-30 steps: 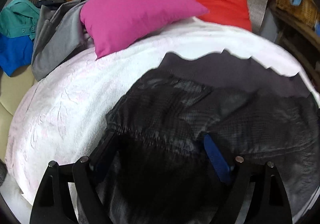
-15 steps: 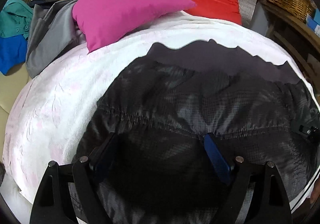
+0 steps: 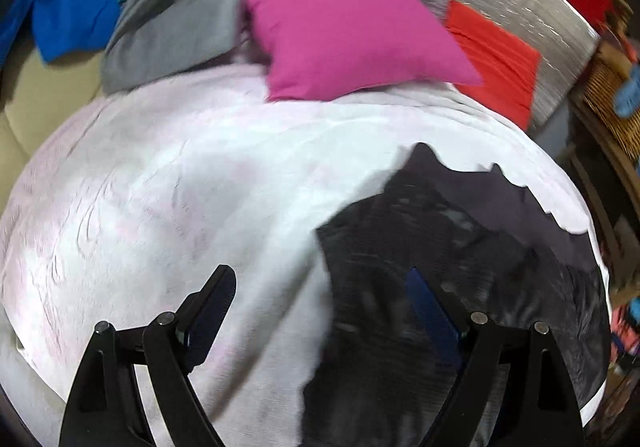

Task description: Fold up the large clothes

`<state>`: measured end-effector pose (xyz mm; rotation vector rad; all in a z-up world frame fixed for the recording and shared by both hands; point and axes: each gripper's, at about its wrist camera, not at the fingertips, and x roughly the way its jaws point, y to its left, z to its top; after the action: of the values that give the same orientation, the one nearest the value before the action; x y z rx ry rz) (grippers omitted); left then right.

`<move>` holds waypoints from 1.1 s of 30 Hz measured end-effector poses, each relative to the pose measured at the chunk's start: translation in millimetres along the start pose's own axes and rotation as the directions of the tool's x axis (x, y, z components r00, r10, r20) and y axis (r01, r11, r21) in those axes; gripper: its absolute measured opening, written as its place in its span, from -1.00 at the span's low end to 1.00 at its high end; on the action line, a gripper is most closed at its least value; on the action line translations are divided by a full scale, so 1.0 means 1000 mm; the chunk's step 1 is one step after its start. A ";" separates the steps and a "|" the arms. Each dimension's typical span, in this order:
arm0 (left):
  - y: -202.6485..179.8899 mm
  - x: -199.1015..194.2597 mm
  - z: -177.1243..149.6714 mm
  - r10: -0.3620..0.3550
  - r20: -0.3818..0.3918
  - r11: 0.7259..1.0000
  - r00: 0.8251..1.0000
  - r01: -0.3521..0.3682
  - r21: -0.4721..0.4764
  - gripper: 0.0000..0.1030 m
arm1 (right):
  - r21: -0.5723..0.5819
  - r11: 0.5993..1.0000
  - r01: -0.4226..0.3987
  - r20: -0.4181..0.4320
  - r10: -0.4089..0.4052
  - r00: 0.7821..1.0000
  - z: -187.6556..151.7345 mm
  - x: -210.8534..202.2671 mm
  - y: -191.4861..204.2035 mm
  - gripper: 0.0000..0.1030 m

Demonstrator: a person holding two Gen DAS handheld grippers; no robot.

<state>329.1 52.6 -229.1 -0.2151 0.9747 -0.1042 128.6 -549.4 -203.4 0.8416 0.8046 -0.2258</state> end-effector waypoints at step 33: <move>0.009 0.032 0.002 -0.128 -0.163 0.992 0.978 0.125 -0.029 0.71 | 0.158 0.986 -0.051 -0.207 0.084 0.975 0.006 0.030 -0.072 0.52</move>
<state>348.6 56.0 -255.6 -0.2888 1.1269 -0.2327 118.6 -597.7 -263.7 1.0482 0.9655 -0.1388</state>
